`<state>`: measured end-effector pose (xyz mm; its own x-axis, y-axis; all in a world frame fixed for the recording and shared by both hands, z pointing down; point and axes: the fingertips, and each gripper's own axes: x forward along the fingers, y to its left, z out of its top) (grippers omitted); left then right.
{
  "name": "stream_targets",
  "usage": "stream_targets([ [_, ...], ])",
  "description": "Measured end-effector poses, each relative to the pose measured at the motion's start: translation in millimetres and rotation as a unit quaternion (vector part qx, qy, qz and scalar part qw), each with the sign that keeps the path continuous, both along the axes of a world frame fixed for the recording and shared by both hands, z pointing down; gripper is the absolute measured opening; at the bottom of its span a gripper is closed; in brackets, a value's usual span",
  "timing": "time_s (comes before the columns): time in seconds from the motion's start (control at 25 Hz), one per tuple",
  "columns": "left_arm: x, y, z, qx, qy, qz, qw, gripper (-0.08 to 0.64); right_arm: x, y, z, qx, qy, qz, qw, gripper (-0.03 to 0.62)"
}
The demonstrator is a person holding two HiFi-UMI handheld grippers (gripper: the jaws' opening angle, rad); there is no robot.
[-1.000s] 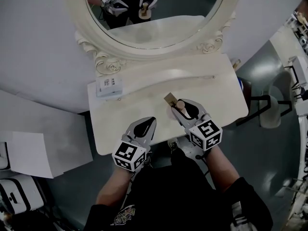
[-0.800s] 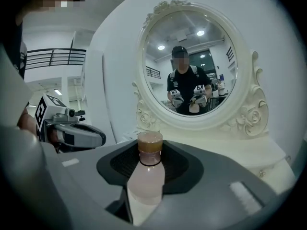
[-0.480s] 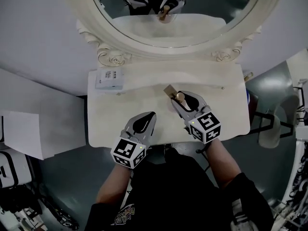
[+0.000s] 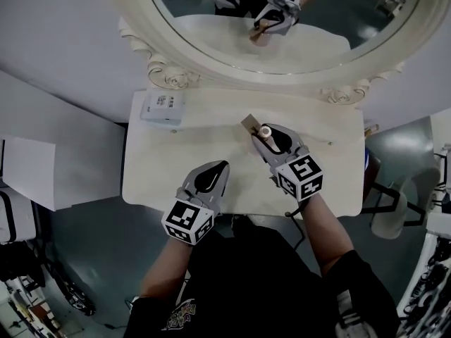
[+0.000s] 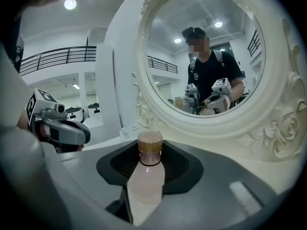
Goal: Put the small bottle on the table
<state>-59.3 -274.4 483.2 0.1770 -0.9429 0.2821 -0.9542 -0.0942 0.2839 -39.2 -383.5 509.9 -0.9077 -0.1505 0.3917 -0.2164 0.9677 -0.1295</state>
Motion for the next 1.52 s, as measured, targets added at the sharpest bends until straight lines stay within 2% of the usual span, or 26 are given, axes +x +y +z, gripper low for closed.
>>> stream_targets([
  [0.24,-1,-6,-1,-0.004,-0.005,-0.015,0.9999,0.0,-15,-16,7,-0.004,-0.002,-0.013,1.0,0.167],
  [0.56,-9,-7,7,-0.013,-0.003,-0.033,0.9994,0.0,-47,-37,9,0.013,-0.005,-0.026,1.0,0.167],
  [0.92,-18,0,10,-0.017,0.005,-0.052,0.9985,0.0,-70,-38,18,0.014,-0.003,-0.035,0.999,0.167],
  [1.52,-28,14,18,-0.028,0.013,-0.071,0.997,0.0,-104,-43,23,0.046,-0.015,-0.042,0.998,0.169],
])
